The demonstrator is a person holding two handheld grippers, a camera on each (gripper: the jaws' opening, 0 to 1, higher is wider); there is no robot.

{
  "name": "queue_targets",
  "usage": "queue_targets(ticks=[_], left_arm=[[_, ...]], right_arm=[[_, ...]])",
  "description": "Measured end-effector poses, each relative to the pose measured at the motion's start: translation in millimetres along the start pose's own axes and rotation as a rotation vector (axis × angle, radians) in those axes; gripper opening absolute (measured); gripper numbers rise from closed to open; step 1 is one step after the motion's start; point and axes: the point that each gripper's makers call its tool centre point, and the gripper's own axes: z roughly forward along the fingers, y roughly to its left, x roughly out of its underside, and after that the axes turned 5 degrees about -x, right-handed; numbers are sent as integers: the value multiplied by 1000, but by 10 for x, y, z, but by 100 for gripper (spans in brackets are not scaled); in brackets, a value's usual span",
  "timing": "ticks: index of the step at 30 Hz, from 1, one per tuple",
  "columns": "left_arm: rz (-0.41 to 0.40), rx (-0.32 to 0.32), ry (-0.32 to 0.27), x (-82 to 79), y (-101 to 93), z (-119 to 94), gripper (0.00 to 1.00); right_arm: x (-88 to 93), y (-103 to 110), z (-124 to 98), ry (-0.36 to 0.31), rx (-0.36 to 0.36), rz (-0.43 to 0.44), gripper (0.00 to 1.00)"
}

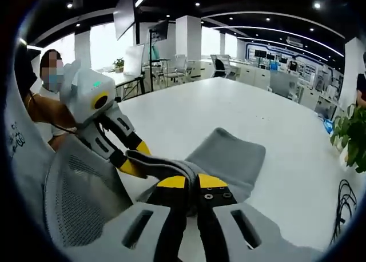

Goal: Fold the towel on the table until its edges align and the towel forms a compact rectangular stack.

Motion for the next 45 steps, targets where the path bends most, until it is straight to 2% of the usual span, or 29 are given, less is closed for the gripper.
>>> queue_targets(ticks=[8, 15, 27, 34, 42, 45], left_arm=[[22, 44, 38, 114, -99, 73, 11], [53, 86, 85, 204, -194, 151, 11], [172, 203, 199, 509, -470, 365, 11], [189, 218, 222, 578, -516, 423, 11], [166, 215, 223, 610, -526, 445, 13], [155, 217, 219, 616, -531, 434, 15]], right_arm=[[181, 49, -20, 48, -8, -21, 3], [495, 68, -20, 117, -23, -29, 3], [1094, 155, -4, 269, -54, -24, 4], [1285, 170, 9, 309, -60, 1, 5], [1301, 202, -27, 334, -75, 14, 6], [1357, 203, -30, 350, -87, 14, 8]])
